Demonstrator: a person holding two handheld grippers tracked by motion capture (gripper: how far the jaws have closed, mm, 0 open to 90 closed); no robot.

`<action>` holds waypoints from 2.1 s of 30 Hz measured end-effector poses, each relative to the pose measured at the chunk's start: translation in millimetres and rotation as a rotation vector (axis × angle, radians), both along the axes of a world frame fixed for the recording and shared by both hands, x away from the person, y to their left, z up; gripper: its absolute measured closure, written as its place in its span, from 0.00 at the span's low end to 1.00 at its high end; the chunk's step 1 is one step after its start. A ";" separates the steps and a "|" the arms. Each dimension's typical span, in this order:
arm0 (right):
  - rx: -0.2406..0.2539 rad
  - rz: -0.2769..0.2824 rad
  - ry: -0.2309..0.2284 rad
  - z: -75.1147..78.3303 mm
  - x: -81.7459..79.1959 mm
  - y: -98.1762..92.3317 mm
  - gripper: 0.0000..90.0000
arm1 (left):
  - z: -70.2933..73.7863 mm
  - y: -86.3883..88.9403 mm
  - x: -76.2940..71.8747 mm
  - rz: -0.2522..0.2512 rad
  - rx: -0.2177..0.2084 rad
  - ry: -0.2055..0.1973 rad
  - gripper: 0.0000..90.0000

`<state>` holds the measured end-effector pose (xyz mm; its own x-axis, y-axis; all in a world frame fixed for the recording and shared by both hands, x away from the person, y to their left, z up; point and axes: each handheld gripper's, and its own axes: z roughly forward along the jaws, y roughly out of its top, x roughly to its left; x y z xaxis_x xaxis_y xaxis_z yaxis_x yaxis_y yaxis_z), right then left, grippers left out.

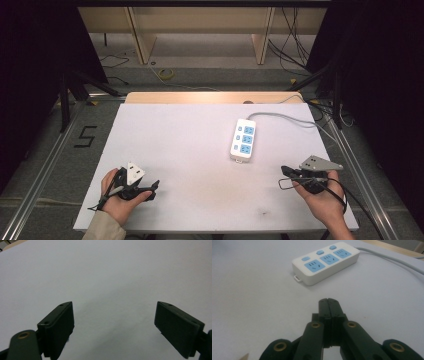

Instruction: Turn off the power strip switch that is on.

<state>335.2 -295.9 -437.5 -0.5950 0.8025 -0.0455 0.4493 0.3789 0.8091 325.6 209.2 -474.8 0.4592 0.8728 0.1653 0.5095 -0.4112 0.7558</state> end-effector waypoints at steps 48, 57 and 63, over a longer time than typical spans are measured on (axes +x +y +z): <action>-0.078 0.025 0.108 14.2 32.1 31.8 1.00 | 1.6 -11.4 0.0 -0.033 -0.004 -0.018 0.17; -0.092 0.025 0.118 22.0 42.2 37.3 1.00 | 1.3 -11.5 -0.9 -0.038 -0.005 -0.017 0.17; -0.106 0.031 0.120 26.7 47.1 42.6 1.00 | 2.2 -13.9 -1.6 -0.043 -0.005 -0.021 0.17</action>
